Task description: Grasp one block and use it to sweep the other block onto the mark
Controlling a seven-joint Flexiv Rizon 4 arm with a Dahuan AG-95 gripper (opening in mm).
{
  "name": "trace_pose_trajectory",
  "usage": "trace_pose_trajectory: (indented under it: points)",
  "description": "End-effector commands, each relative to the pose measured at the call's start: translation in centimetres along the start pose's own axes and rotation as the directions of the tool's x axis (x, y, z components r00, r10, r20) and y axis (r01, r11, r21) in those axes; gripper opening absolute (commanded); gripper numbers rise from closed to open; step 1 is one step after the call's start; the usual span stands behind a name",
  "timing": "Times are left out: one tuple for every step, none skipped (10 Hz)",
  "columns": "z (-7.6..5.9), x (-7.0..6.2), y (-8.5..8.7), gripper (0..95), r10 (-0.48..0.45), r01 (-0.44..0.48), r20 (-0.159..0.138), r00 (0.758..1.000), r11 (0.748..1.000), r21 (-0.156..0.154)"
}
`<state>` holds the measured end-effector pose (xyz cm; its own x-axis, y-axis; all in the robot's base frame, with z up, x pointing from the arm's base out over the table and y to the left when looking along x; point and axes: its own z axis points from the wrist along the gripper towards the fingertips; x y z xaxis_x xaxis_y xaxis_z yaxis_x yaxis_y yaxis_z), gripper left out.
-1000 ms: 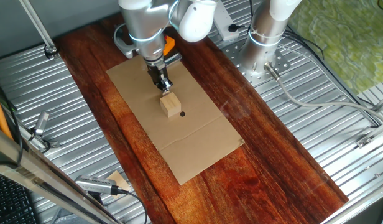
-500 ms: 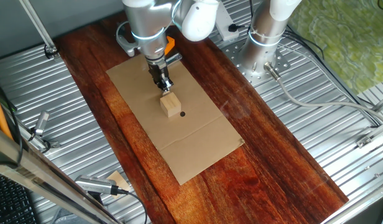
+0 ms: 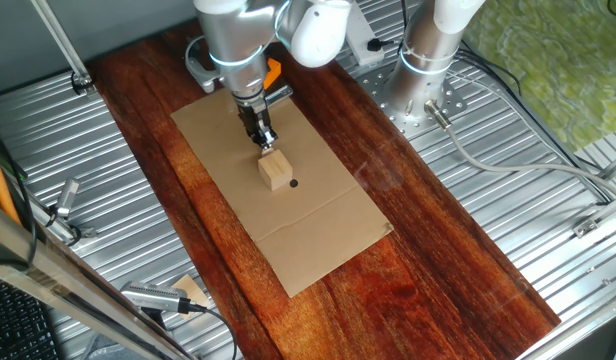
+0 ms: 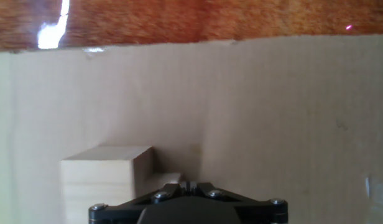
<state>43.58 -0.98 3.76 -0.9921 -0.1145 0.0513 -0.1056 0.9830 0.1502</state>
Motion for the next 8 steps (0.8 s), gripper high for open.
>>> trace_pose_trajectory:
  points:
    - [-0.2,-0.6,1.4,0.0,0.008,-0.008,0.003,1.000,1.000,0.009]
    - [-0.3,-1.2,2.5,0.0,0.009,-0.009,0.000,1.000,1.000,0.008]
    - [-0.8,-1.8,3.2,0.0,0.000,0.000,-0.010,1.000,1.000,0.010]
    - [-1.2,-2.3,3.7,0.0,0.004,-0.003,-0.020,1.000,1.000,0.012]
    - [-1.5,-2.9,4.3,0.0,0.001,0.000,-0.029,1.000,1.000,0.017]
    - [-1.5,-3.3,4.7,0.0,-0.005,0.005,-0.029,1.000,1.000,0.026]
    - [-1.6,-4.0,5.3,0.0,-0.003,0.004,-0.030,1.000,1.000,0.031]
    - [-1.7,-4.6,6.0,0.0,-0.003,0.005,-0.034,0.999,0.999,0.041]
